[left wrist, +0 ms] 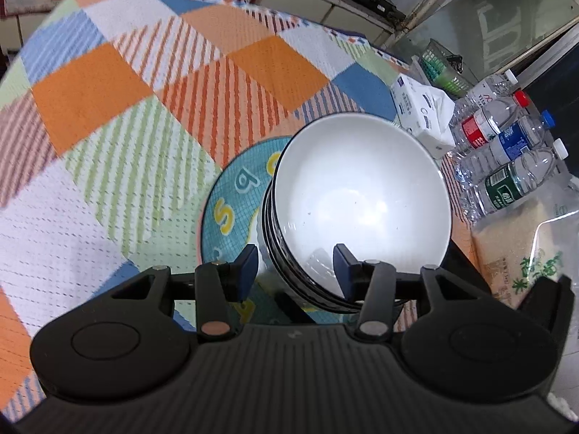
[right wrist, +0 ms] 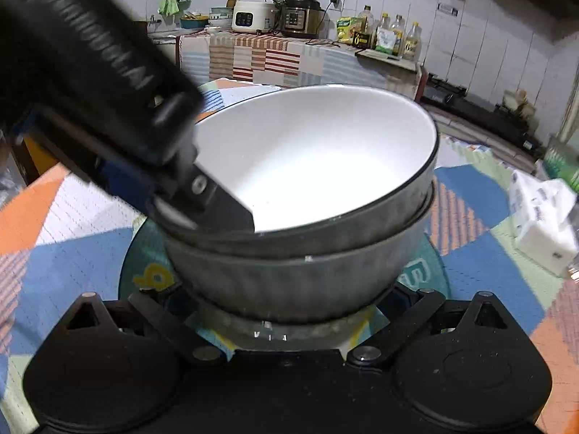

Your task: Organize plates and bowls

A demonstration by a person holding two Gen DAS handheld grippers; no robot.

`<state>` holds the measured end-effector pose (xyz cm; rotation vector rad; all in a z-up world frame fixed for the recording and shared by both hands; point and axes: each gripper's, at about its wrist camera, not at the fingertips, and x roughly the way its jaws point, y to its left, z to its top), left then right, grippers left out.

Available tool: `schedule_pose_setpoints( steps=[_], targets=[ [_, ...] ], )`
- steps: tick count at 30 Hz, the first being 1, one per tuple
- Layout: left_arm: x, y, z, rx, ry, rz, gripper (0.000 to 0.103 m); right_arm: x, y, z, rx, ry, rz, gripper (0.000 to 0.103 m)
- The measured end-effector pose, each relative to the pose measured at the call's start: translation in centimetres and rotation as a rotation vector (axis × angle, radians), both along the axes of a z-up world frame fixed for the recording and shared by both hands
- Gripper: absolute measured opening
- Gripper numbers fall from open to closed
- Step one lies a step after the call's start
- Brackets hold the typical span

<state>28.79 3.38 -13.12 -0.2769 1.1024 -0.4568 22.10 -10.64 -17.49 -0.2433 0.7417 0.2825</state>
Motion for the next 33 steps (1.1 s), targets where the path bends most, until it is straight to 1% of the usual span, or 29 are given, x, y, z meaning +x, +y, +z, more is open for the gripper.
schedule_pose_setpoints(
  steps=[2, 4, 7, 11, 15, 18, 20, 22, 24, 27, 30, 33],
  targets=[
    [-0.3, 0.0, 0.8, 0.027, -0.004, 0.016, 0.050, -0.9, 0.0, 0.4, -0.022, -0.002, 0.002, 0.100],
    [-1.0, 0.2, 1.7, 0.057, -0.001, 0.036, 0.053, -2.0, -0.3, 0.9, -0.023, -0.007, -0.008, 0.100],
    [-2.2, 0.5, 3.3, 0.086, -0.025, 0.026, 0.058, -3.5, -1.2, 1.6, -0.003, -0.005, -0.039, 0.100],
    [-3.8, 0.5, 5.8, 0.155, -0.067, 0.032, 0.061, -4.9, -2.7, 2.9, 0.031, -0.007, -0.083, 0.100],
    [-6.2, 0.8, 8.0, 0.205, -0.119, 0.042, 0.066, -5.9, -3.9, 4.8, 0.042, -0.020, -0.150, 0.100],
    [-7.9, 0.8, 9.5, 0.245, -0.114, 0.022, 0.067, -6.5, -4.5, 6.6, 0.045, -0.036, -0.209, 0.100],
    [-9.4, 0.6, 10.8, 0.255, -0.134, 0.021, 0.067, -7.1, -4.7, 8.0, 0.028, -0.058, -0.266, 0.100],
    [-10.8, 0.4, 12.0, 0.264, -0.162, 0.027, 0.070, -8.0, -4.7, 9.3, 0.000, -0.074, -0.315, 0.101],
    [-12.4, 0.1, 13.0, 0.269, -0.196, 0.027, 0.073, -8.5, -4.7, 10.7, -0.025, -0.064, -0.348, 0.101],
    [-14.2, -0.3, 13.8, 0.273, -0.225, 0.027, 0.074, -9.6, -4.9, 12.3, -0.028, -0.028, -0.360, 0.101],
    [-15.6, -0.6, 14.1, 0.306, -0.254, 0.038, 0.074, -10.5, -4.5, 13.9, -0.066, 0.024, -0.384, 0.101],
    [-16.7, -0.5, 14.2, 0.311, -0.261, 0.052, 0.075, -11.5, -3.9, 15.7, -0.087, 0.032, -0.389, 0.101]
  ],
)
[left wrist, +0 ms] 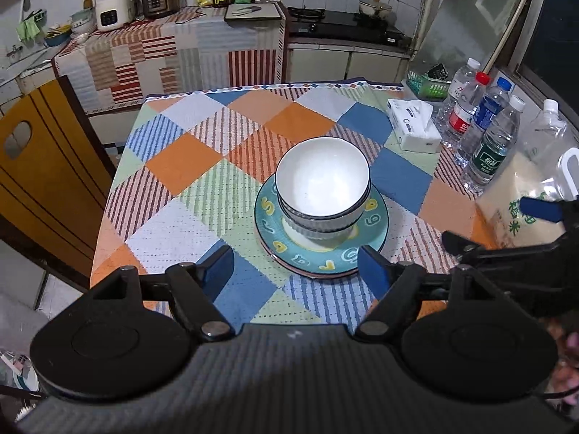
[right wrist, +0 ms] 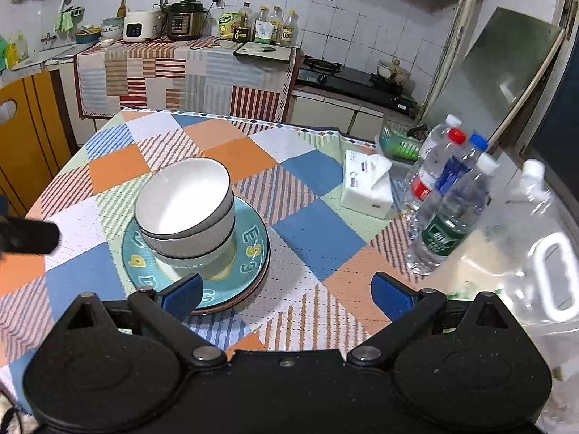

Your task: Organize plates and bowls

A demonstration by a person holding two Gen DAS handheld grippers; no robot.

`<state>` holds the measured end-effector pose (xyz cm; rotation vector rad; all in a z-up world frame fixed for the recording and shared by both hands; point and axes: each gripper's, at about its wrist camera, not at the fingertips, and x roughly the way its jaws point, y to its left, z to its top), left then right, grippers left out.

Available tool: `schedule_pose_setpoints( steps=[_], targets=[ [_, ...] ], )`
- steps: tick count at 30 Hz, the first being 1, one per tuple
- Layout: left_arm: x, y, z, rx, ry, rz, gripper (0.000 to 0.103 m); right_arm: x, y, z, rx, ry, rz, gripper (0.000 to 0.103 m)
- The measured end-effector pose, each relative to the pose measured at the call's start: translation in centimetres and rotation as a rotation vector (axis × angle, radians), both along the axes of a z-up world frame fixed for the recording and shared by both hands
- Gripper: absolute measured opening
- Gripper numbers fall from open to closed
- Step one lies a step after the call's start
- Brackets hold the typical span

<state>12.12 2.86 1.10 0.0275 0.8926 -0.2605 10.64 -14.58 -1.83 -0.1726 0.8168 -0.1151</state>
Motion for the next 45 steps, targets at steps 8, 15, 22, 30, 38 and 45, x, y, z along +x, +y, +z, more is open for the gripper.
schedule_pose_setpoints(
  steps=[8, 15, 22, 30, 38, 45],
  targets=[
    [-2.1, 1.0, 0.2, -0.023, -0.043, 0.046, 0.082, -3.0, -0.3, 3.0, 0.055, -0.046, -0.047, 0.101],
    [-3.4, 1.0, 1.1, -0.031, -0.084, 0.047, 0.088, -4.9, 0.2, 3.3, 0.054, -0.110, -0.086, 0.101],
    [-4.0, 1.2, 0.0, -0.002, -0.066, 0.076, 0.098, -5.4, -0.1, 3.0, 0.075, -0.074, -0.098, 0.101],
    [-4.5, 1.1, -1.3, 0.021, -0.038, 0.096, 0.099, -5.8, -0.3, 1.7, 0.094, -0.037, -0.084, 0.101],
    [-5.6, 0.3, -0.9, 0.078, -0.096, 0.114, 0.099, -6.3, -0.3, 1.4, 0.091, -0.056, -0.078, 0.101],
    [-5.7, 0.5, -1.1, 0.073, -0.095, 0.114, 0.099, -6.5, -0.1, 1.1, 0.089, -0.054, -0.075, 0.101]
  ],
)
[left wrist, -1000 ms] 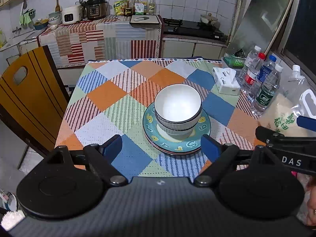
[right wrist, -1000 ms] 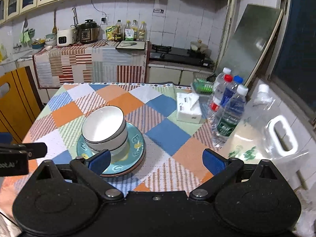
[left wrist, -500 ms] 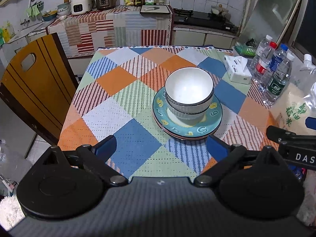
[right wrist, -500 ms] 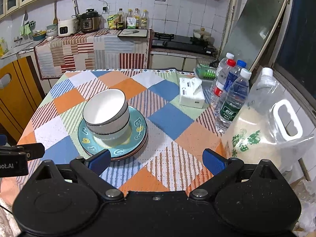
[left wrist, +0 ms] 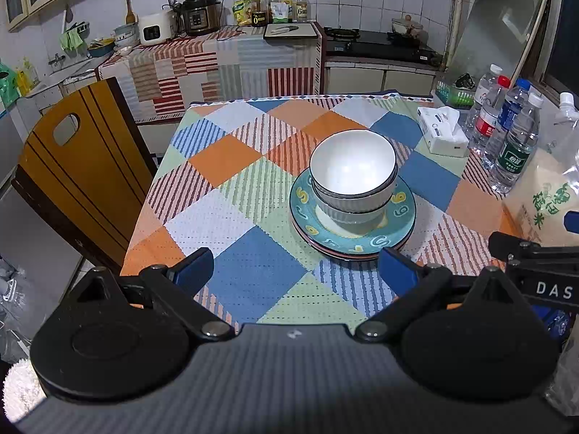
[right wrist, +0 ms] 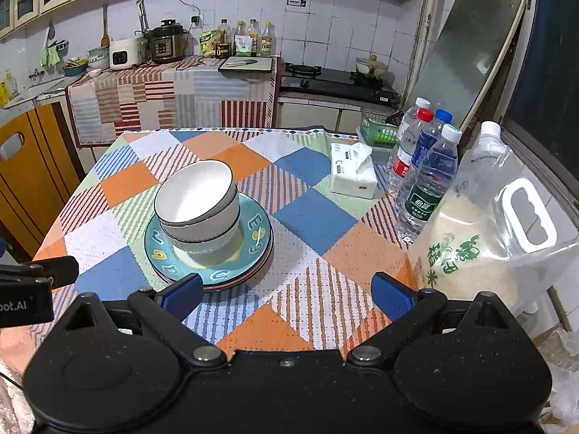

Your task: Organize plates and bowls

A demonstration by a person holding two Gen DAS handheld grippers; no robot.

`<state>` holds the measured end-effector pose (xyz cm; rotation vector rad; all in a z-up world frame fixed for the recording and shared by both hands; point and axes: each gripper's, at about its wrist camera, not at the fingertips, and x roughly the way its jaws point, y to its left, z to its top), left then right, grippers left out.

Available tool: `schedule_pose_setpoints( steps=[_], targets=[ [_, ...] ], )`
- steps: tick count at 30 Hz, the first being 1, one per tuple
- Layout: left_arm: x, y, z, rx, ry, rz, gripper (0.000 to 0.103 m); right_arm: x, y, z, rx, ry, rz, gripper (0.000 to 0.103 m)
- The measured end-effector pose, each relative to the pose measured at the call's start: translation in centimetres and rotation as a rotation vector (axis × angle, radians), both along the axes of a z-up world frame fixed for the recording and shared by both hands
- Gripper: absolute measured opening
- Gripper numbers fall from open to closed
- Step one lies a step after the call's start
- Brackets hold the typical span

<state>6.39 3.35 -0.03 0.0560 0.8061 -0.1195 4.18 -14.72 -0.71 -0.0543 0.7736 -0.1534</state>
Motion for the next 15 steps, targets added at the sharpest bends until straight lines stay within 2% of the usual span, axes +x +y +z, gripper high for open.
schedule_pose_setpoints(
  steps=[5, 15],
  targets=[
    [0.02, -0.25, -0.35, 0.034, -0.008, -0.009, 0.099, 0.06, -0.04, -0.08, 0.001, 0.004, 0.000, 0.101],
    [-0.19, -0.22, -0.36, 0.026, -0.027, -0.021, 0.099, 0.19, -0.21, -0.36, 0.002, 0.016, -0.007, 0.101]
  ],
)
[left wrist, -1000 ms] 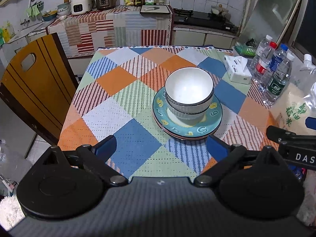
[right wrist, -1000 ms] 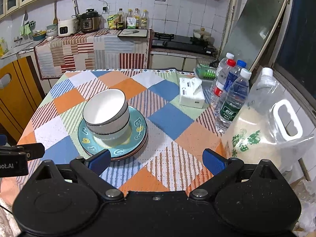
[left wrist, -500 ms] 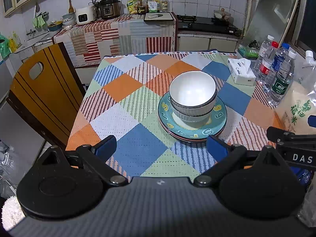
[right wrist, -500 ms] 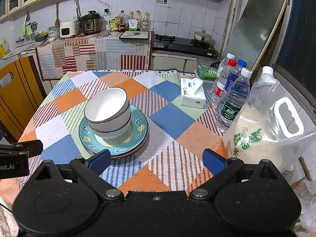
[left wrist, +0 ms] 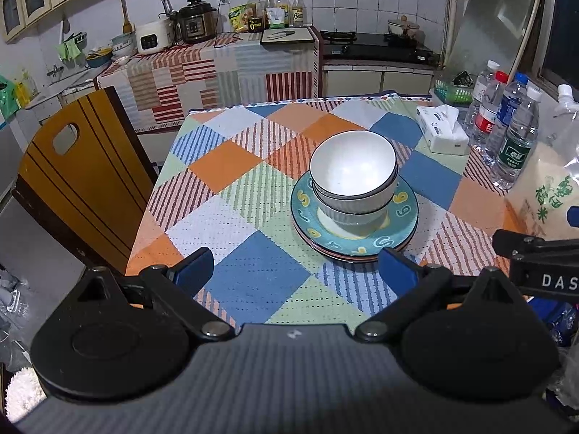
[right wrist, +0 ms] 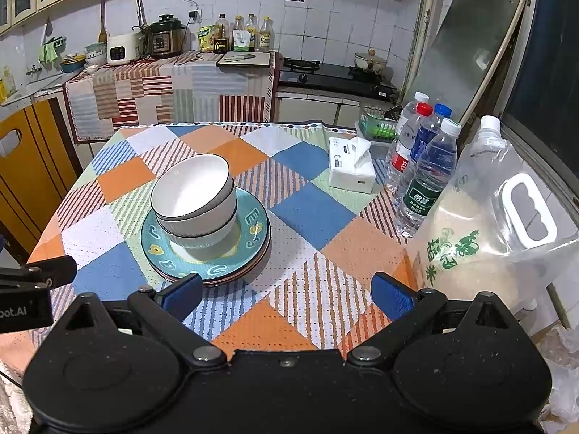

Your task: Organize plates and bowls

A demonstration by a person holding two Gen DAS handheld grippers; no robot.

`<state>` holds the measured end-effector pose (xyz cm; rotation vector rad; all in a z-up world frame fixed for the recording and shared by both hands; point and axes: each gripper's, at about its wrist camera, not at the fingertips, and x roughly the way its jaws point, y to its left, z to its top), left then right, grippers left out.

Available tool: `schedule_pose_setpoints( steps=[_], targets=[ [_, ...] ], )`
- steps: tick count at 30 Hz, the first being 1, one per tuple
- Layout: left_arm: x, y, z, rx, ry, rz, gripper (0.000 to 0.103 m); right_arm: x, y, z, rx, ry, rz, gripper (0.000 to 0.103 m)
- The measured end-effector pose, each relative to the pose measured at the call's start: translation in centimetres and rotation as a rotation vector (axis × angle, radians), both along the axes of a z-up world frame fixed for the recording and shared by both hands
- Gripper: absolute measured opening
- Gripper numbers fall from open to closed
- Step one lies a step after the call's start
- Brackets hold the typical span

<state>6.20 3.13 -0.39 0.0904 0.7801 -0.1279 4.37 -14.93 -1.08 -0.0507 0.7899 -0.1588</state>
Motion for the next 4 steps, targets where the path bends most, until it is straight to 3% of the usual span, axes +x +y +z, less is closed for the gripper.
schedule_pose_setpoints(
  steps=[4],
  targets=[
    [0.02, 0.08, 0.00, -0.010, 0.008, 0.001, 0.099, 0.08, -0.07, -0.09, 0.002, 0.003, 0.000, 0.101]
  ],
)
